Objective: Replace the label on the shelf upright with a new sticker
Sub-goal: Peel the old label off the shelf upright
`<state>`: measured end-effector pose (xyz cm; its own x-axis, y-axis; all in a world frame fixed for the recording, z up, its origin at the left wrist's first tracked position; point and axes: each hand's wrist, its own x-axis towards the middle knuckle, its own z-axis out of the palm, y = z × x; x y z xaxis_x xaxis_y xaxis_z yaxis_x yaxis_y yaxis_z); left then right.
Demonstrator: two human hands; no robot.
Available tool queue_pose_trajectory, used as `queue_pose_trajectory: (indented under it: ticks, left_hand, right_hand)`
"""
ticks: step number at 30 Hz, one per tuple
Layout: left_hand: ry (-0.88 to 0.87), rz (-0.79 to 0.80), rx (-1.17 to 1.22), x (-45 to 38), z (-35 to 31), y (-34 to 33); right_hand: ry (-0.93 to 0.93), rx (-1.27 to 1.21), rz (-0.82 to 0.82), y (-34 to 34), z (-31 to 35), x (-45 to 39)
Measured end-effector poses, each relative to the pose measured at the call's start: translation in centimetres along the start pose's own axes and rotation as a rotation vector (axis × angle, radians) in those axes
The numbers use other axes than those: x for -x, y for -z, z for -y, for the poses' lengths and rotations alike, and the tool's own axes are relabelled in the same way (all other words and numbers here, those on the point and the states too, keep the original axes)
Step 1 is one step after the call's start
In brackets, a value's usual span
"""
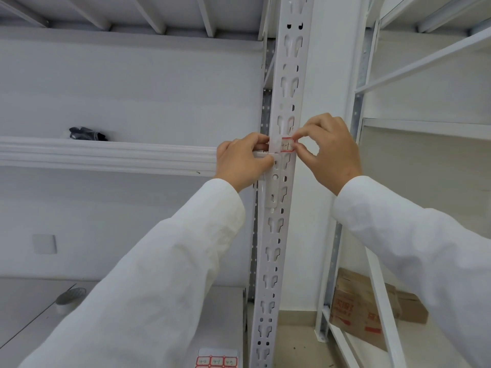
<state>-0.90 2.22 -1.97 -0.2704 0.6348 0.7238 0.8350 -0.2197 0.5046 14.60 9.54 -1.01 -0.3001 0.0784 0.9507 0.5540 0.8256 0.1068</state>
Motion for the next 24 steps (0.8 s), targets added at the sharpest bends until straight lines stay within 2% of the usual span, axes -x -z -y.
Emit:
queue_pose_trajectory:
  ticks: [3,9,12,16,24]
  left_hand:
    - [0.001,0.0,-0.001,0.0,0.0,0.0]
    - [-0.001,0.004,-0.005,0.0,0.0,0.0]
    - [0.0,-0.001,-0.007,0.0,0.0,0.1]
    - [0.0,0.002,-0.012,0.0,0.0,0.1]
    - [-0.006,-0.001,-0.027,0.0,0.1,0.1]
  right_hand:
    - [-0.019,0.004,0.015,0.1,0.3,0.0]
    - [-0.318,-0.162,0.091,0.1,1.6,-0.6]
    - [-0.343,-0.174,0.161,-0.1,2.1,-0.3]
    - [-0.415,-0.251,-0.018,0.0,1.8,0.0]
    - [-0.39,-0.182,-0.024,0.0,1.7,0.5]
